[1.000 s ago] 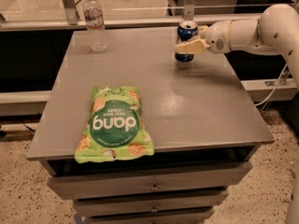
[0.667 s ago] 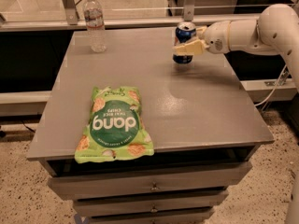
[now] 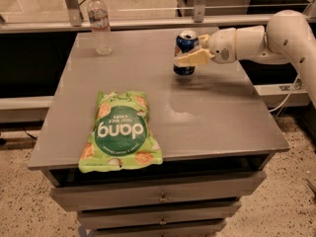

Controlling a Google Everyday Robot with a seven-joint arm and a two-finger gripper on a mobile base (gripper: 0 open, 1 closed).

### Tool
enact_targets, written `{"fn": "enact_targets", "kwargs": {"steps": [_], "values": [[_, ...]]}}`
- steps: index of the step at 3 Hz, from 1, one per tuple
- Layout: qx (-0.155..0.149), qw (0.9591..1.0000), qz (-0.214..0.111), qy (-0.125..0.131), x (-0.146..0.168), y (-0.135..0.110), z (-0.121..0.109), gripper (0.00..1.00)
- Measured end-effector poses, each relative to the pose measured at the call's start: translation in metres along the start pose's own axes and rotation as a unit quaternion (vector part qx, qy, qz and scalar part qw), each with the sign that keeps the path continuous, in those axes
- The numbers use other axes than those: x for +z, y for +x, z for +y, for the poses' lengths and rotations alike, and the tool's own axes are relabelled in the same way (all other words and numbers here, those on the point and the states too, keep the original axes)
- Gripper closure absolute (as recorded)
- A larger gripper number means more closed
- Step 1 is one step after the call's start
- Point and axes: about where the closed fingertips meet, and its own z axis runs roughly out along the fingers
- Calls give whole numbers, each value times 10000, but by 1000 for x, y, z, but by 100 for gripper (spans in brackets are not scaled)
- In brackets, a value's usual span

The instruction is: Move pepsi can near green rice chip bag

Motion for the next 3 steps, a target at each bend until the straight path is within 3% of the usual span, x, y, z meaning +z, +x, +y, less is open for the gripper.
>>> {"fn": "enact_targets", "kwargs": {"steps": [1, 2, 3], "values": [[-116, 9985, 5, -528, 18, -1, 49, 100], [-265, 9944, 32, -1027, 36, -7, 100, 100], [-371, 9914, 12, -1254, 44, -15, 124, 100]]}}
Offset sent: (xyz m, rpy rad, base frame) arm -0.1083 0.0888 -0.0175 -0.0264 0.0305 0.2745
